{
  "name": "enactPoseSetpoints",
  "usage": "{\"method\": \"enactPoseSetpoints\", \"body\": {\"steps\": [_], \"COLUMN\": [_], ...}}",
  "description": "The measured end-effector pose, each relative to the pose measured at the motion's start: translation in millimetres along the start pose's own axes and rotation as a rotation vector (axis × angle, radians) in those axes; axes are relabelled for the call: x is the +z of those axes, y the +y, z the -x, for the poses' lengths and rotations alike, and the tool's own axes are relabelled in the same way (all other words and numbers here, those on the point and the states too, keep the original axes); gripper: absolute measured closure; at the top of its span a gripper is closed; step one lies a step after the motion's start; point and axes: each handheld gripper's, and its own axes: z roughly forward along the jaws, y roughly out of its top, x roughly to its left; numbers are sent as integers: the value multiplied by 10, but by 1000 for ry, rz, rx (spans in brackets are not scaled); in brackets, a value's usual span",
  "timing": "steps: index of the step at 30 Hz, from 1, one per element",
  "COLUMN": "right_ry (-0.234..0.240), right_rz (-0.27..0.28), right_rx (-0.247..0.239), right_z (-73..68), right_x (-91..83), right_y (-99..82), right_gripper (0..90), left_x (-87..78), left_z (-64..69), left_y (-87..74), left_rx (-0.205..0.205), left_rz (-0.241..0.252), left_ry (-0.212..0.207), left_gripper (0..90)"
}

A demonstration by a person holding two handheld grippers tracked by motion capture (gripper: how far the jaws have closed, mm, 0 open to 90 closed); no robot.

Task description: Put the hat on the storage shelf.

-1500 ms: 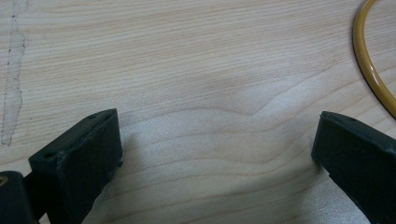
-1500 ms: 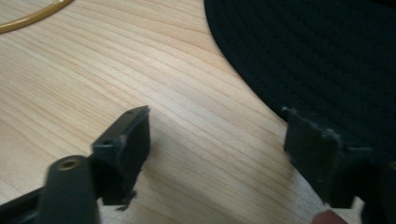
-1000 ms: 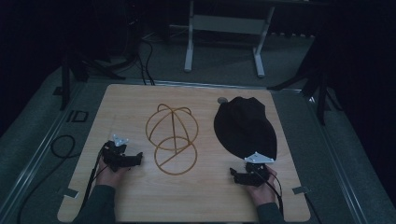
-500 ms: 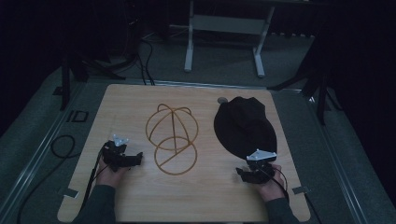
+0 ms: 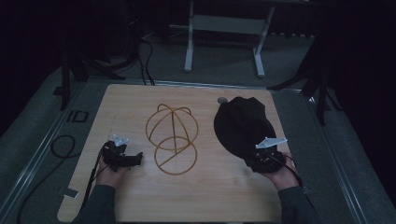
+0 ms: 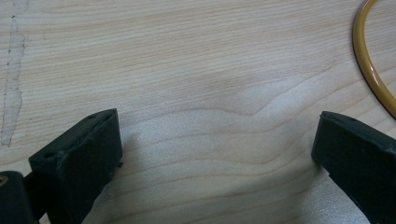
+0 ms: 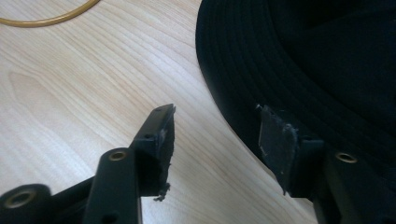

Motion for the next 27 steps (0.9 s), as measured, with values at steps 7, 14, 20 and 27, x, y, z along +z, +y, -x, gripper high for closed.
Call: {"method": "enactPoseSetpoints", "body": {"steps": [7,14,20,27], "right_ry": [-26,-49,-70,-107], "right_rz": [-4,17,10,9], "right_rx": [-11,-36,-49,-21], "right_z": [94,182,270,412], "right_x": [-160,-353,-444,-486], "right_y": [110,236,362,460], "right_gripper": [435,489,497,479], "left_x": [-1,-1,-2,-1], "left_z": [-1,0,0,0], "left_y": [0,0,1,0], "left_rx": [1,1,1,0], "left_rz": [-1,-1,-2,-2], "left_ry": [0,0,1,1], "left_gripper": [19,19,19,19]}}
